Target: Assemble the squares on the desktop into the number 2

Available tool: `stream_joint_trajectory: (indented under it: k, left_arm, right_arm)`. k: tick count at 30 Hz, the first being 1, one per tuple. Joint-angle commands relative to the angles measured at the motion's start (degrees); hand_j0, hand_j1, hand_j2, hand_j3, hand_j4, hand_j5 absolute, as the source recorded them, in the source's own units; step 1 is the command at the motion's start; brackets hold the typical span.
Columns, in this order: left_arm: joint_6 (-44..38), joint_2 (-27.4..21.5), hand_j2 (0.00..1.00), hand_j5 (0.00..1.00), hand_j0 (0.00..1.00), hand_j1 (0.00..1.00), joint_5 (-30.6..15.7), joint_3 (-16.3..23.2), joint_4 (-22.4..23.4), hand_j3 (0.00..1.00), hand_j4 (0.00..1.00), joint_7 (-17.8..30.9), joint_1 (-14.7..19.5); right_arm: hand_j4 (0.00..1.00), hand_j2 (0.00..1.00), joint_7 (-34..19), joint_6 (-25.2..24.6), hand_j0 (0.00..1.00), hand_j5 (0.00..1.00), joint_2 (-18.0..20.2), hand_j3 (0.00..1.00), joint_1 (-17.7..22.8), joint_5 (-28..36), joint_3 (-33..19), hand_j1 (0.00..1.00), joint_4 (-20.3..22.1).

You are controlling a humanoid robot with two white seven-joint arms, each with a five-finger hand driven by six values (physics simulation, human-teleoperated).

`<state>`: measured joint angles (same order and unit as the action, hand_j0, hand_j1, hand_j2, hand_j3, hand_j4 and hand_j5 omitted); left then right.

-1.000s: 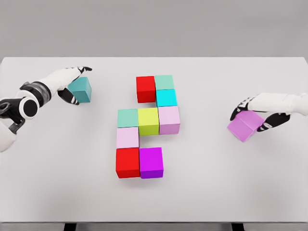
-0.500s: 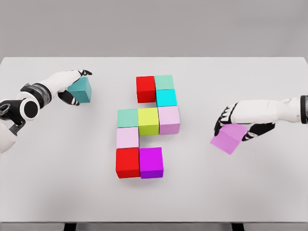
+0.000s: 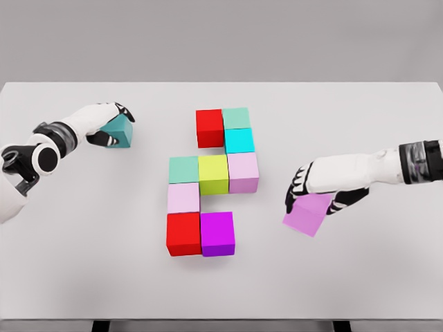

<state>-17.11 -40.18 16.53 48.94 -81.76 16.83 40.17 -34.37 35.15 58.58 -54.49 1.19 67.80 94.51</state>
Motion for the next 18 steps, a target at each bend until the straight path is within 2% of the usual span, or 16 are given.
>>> stream_joint_trajectory:
  k: [1, 4, 8, 15, 18]
  left_arm:
    - [0.0, 0.0, 0.62, 0.62, 0.62, 0.62, -0.5, 0.0, -0.9, 0.62, 0.62, 0.0, 0.0]
    - [-0.2, -0.2, 0.62, 0.62, 0.62, 0.62, -0.7, -0.1, -2.7, 0.62, 0.62, 0.1, 0.1]
    - [-4.8, -0.8, 0.62, 0.62, 0.62, 0.62, -2.4, -0.1, -6.9, 0.62, 0.62, 0.5, 0.1]
    - [-9.6, -0.5, 0.6, 0.6, 0.6, 0.6, -7.0, -0.6, -9.3, 0.6, 0.6, 0.2, 0.1]
    - [-10.1, -0.1, 0.6, 0.6, 0.6, 0.6, -7.0, -0.7, -9.9, 0.6, 0.6, -0.1, 0.1]
  right_arm:
    - [0.67, 0.67, -0.6, -0.1, 0.67, 0.67, -1.5, 0.67, -0.1, 0.3, 0.0, 0.67, 0.1]
    - [0.67, 0.67, -0.6, -0.1, 0.67, 0.67, -2.0, 0.67, -0.4, 0.3, 0.0, 0.67, 0.5]
    - [0.67, 0.67, -0.6, -0.1, 0.67, 0.67, -2.9, 0.67, -0.4, -1.0, 0.1, 0.67, 0.6]
    - [0.67, 0.67, -0.6, -0.1, 0.67, 0.67, -6.1, 0.67, -0.5, -6.8, 0.1, 0.67, 0.8]
    - [0.67, 0.67, -0.6, -0.1, 0.67, 0.67, -6.3, 0.67, -0.5, -8.0, 0.3, 0.67, 0.9]
